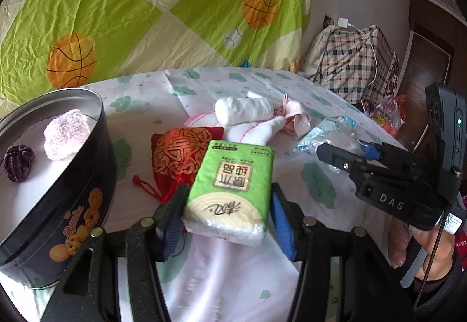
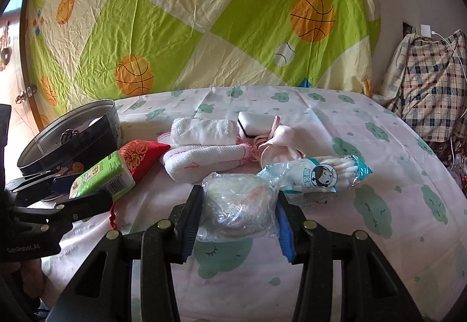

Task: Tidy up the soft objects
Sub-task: 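Lift the tissue pack and plastic bag and carry both toward the tin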

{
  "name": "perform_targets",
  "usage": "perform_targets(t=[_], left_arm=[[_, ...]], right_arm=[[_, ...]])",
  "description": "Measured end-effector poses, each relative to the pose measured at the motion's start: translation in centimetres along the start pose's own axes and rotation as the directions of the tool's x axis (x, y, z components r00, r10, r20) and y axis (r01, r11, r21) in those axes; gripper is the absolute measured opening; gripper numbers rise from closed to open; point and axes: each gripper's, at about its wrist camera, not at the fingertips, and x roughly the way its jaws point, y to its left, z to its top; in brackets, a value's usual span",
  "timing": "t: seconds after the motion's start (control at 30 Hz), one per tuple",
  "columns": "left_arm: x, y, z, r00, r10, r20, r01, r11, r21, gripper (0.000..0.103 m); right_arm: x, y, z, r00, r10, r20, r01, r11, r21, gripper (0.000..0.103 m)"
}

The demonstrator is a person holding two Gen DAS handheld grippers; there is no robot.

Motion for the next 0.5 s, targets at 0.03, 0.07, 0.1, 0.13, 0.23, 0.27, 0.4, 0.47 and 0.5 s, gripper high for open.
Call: perform_targets(t=[0.03,0.07,0.1,0.13,0.23,0.27,0.4,0.47,0.5], left_arm=[[-0.3,0.2,0.0,1.0,0.003,0.015,-0.003,1.0,-0.006,0.054],[-0.6,0.4,-0.1,1.0,0.008,0.03,-0.007,1.0,-0.014,0.054],[-0.8,0.7,-0.1,0.999,0.009,0.044,-0.008,1.0,-0.023,0.054],[-1.1,1.0,-0.2,0.998,0.011,0.059,-0.009,0.999,-0.032,0.054],[-1.9,1.8,-0.4,0.995,0.026,0.095,-0.02,0.998,-0.054,0.054],[-2.1,2.1,-0.4,0.994,0.03,0.104,-0.024,0.998,-0.06,0.054],[-2.9,2.7,-0.7,0.99,0.043,0.132,-0.033,0.997,-0.076,0.054],[-3.3,2.8,-0.8,0.987,0.05,0.15,-0.038,0.996,-0.081,0.054],[-3.5,2.9,-0.9,0.986,0.052,0.158,-0.039,0.996,-0.082,0.054]], right_arm=[[-0.1,0.1,0.0,1.0,0.0,0.007,0.0,1.0,-0.005,0.049],[-0.2,0.2,-0.1,1.0,-0.002,0.014,0.002,1.0,-0.012,0.049],[-0.3,0.3,-0.1,1.0,-0.004,0.02,0.004,1.0,-0.017,0.049],[-0.4,0.3,-0.1,1.0,-0.005,0.024,0.006,1.0,-0.018,0.049],[-0.4,0.4,-0.1,1.0,-0.008,0.03,0.008,1.0,-0.02,0.049],[-0.4,0.4,-0.1,0.999,-0.01,0.031,0.011,1.0,-0.022,0.049],[-0.9,0.5,-0.2,0.998,-0.017,0.054,0.018,0.999,-0.028,0.049],[-1.1,0.6,-0.2,0.997,-0.021,0.069,0.023,0.999,-0.033,0.049],[-1.2,0.7,-0.2,0.997,-0.024,0.074,0.026,0.999,-0.035,0.049]])
